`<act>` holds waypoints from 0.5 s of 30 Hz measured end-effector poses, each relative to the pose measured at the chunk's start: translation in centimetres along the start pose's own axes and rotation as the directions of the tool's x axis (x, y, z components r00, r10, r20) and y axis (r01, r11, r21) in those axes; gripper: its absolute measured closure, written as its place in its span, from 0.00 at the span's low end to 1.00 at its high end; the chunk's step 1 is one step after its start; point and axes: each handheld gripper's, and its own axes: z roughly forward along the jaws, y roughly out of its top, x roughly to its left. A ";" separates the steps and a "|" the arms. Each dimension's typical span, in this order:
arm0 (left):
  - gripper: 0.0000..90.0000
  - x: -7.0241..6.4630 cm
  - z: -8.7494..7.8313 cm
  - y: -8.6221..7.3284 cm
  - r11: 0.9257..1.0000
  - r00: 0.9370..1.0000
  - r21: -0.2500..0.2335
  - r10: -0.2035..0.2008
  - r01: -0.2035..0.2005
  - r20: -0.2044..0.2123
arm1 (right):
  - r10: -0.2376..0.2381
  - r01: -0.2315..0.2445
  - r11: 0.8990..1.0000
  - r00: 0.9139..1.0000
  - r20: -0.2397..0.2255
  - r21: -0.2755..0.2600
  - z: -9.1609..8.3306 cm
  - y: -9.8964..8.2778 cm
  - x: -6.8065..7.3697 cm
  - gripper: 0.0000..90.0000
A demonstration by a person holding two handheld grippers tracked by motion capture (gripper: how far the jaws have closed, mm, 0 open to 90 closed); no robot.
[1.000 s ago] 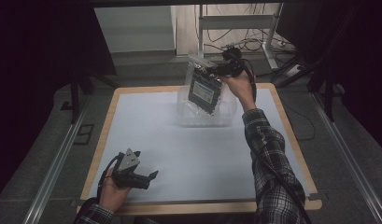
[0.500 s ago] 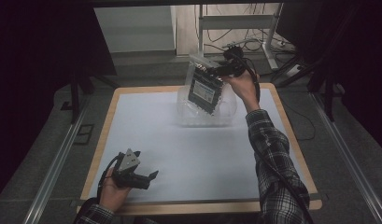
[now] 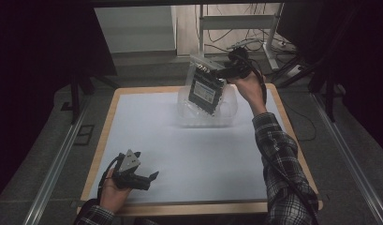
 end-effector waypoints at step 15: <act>0.02 0.2 -0.2 0.0 0.999 0.999 -0.032 -0.013 0.015 0.047 | -0.033 0.033 0.999 0.999 0.019 -0.005 -1.5 -0.6 0.9 0.14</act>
